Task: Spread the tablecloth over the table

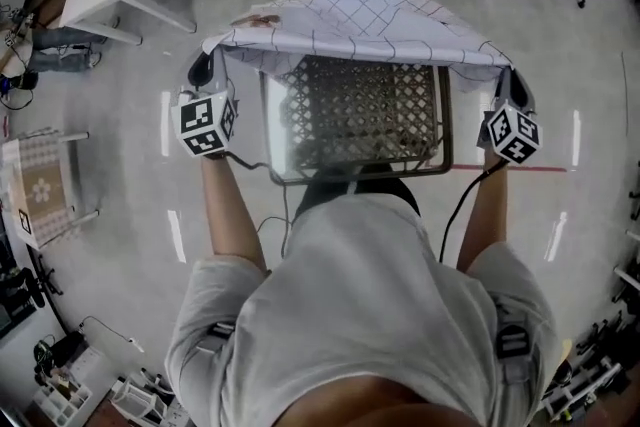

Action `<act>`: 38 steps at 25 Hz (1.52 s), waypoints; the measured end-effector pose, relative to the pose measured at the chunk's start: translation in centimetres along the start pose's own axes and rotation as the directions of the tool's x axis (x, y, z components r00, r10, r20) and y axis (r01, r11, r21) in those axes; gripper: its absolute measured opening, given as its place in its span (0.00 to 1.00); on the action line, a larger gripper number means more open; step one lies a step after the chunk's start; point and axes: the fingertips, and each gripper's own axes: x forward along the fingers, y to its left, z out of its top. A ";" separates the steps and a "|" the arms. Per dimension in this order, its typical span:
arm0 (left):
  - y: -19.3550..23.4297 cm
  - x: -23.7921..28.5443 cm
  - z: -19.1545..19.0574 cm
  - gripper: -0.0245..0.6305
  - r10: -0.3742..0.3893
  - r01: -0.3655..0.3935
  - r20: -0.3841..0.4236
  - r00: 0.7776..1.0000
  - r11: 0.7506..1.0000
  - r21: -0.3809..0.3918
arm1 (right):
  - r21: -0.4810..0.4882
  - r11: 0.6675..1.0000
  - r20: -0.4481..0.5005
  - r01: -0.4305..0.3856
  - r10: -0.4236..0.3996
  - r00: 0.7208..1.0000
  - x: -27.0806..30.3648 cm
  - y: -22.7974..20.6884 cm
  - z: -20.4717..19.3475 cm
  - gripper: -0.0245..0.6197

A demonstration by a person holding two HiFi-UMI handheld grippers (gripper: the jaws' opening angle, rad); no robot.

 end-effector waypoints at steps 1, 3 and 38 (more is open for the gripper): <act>0.0 -0.5 -0.9 0.07 -0.001 0.001 -0.005 1.000 1.000 -0.017 | 0.000 1.000 -0.010 -0.001 0.001 1.000 -0.7 0.4 -0.6 0.05; 0.2 -1.3 -2.3 0.07 0.005 -0.006 -0.016 1.000 0.999 -0.035 | 0.011 1.000 -0.017 -0.010 0.010 1.000 -1.8 1.1 -1.8 0.05; 9.1 -7.2 -8.7 0.07 0.243 -0.256 -0.269 0.932 0.967 -0.015 | -0.001 0.858 -0.065 -0.513 0.512 0.857 3.7 20.5 -4.2 0.05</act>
